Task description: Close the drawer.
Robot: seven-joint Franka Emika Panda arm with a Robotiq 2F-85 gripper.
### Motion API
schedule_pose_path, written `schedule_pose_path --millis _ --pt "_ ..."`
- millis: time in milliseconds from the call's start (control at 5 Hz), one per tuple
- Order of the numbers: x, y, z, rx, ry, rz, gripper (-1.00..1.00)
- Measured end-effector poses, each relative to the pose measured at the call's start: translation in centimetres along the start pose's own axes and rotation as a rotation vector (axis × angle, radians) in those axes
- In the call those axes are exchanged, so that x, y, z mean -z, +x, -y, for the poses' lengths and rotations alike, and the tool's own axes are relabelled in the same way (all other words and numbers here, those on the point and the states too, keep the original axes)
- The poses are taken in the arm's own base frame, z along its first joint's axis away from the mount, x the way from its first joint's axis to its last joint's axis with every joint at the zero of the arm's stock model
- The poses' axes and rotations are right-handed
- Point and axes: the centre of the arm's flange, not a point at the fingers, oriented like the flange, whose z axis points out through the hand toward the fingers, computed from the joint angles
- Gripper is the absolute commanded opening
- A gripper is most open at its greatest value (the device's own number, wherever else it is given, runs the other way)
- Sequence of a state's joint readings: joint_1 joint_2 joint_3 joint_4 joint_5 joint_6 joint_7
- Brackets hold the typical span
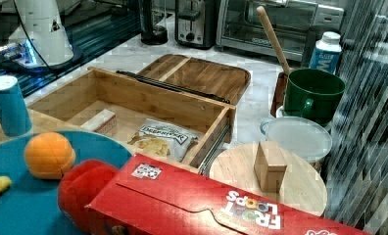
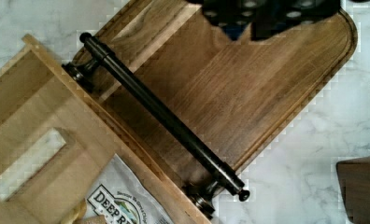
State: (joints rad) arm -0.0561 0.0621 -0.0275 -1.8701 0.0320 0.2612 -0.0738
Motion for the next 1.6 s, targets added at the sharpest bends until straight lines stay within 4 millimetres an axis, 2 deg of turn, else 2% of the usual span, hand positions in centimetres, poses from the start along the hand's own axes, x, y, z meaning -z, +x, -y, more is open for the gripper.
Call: schedule_pose_path --millis 200,600,800,1000,1200,1400,1600 --pt "-0.6 0.0 -0.3 -0.003 -0.009 0.01 1.0" --pt "-1.8 -1.5 0.0 0.082 -0.001 -0.031 1.0" --pt "-2.8 -2.9 0.9 0.208 0.006 -0.112 1.0" --pt "-4.1 -5.4 2.3 0.332 -0.035 -0.084 -1.0" --pt "-5.0 -7.7 3.8 0.463 -0.064 -0.067 -1.0" --pt "-5.5 -9.0 5.1 0.609 -0.058 -0.08 -1.0" --pt "-6.6 -9.1 5.9 0.727 -0.072 -0.065 -1.0"
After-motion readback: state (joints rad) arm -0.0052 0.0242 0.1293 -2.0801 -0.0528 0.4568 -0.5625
